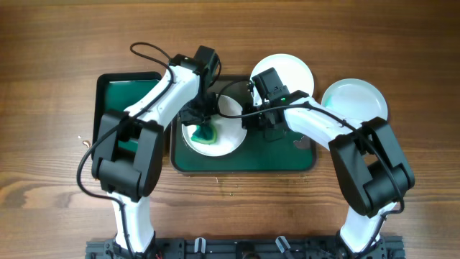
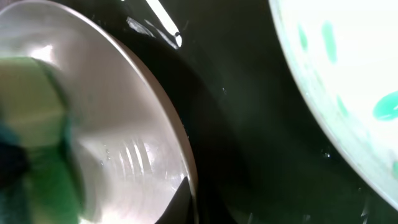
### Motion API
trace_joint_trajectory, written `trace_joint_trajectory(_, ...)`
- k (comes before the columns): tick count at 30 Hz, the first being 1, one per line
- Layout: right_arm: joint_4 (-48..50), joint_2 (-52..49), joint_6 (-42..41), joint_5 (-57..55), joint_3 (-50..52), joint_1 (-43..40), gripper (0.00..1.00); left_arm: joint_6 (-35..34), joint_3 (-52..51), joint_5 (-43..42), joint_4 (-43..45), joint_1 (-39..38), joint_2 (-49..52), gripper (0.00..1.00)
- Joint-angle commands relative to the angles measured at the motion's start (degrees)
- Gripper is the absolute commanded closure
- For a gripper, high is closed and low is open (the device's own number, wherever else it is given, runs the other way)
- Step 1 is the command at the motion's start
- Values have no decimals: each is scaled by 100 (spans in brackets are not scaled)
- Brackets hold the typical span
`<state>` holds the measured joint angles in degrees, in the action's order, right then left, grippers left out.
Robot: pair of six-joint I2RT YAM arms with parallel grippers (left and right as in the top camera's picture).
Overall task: Clean dirty plates on tray and stack at the side
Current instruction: 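Scrub the moved plate with the sponge in the left gripper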
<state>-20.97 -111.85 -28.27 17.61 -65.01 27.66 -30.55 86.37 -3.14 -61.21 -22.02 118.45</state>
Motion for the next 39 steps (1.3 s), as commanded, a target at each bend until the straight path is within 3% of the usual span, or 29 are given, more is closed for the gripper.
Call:
trace_joint_trajectory(1, -72, -120, -24, -175, 173, 11, 96, -210, -35, -50, -4, -70, 282, 96)
trace_joint_trajectory(4, -74, -120, -22, -175, 173, 11, 96, 79, -42, -308, 111, -214, 361, 96)
trace_joint_trajectory(8, -74, -120, -22, -175, 173, 11, 96, 1860, -46, -2177, 662, -348, 361, 96)
trace_joint_trajectory(10, -79, -120, -22, -175, 173, 11, 96, 1980, -46, -2430, 929, -348, 361, 96)
trace_joint_trajectory(12, -79, -120, -17, -175, 173, 11, 96, 1716, -46, -2072, 1045, -295, 361, 96)
trace_joint_trajectory(18, -83, -120, -20, -216, 173, 11, 96, -417, -44, 1401, 229, 0, 358, 96)
trace_joint_trajectory(20, -76, -120, -24, -216, 173, 11, 96, -682, -44, 1851, -116, 107, 358, 96)
trace_joint_trajectory(23, -72, -120, -22, -219, 173, 11, 96, -743, -44, 1773, -238, 166, 358, 96)
trace_joint_trajectory(25, -76, -120, -24, -219, 175, 11, 96, -476, -44, 1117, -243, 129, 358, 96)
trace_joint_trajectory(28, -76, -120, -26, -219, 175, 11, 96, 911, -44, -551, 22, 83, 358, 96)
trace_joint_trajectory(30, -74, -120, -28, -219, 175, 11, 96, 2135, -44, -2197, 168, 63, 358, 96)
trace_joint_trajectory(32, -76, -120, -26, -219, 175, 11, 96, 2570, -44, -2863, 238, 59, 358, 96)
trace_joint_trajectory(35, -76, -120, -26, -219, 175, 11, 96, 2503, -44, -2787, 490, 61, 358, 96)
trace_joint_trajectory(36, -76, -120, -24, -221, 175, 11, 96, 2197, -44, -2441, 584, 66, 358, 96)
trace_joint_trajectory(39, -79, -120, -35, -238, 175, 11, 95, 496, -44, -293, 560, 66, 358, 96)
